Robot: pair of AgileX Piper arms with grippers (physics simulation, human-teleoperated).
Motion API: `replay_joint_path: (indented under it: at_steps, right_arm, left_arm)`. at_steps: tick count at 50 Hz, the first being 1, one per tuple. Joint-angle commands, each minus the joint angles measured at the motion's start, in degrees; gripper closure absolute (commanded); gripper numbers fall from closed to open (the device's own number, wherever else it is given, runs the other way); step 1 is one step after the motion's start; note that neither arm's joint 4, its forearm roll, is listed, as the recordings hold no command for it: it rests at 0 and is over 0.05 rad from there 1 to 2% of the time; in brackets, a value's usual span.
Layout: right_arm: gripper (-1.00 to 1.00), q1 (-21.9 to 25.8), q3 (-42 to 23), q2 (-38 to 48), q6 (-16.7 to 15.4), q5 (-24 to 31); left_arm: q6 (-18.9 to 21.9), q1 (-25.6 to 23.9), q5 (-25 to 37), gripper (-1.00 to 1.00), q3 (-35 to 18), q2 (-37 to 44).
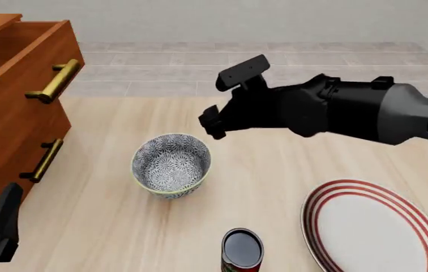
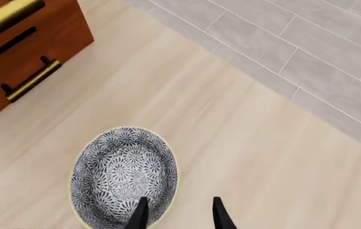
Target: Put the bowl on the plate.
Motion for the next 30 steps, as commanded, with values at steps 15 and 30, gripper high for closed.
replay_joint_path:
  at_steps: [15,30]
  right_arm:
    - [-1.00,1.86,-8.71,11.85,0.99,4.01]
    - [-1.00,1.63,-12.42,17.82,0.93,5.12]
  left_arm:
    - [0.00,0.00,0.00,-1.00,0.00,0.00]
    - [0.00,0.00,0.00,-1.00,0.00,0.00]
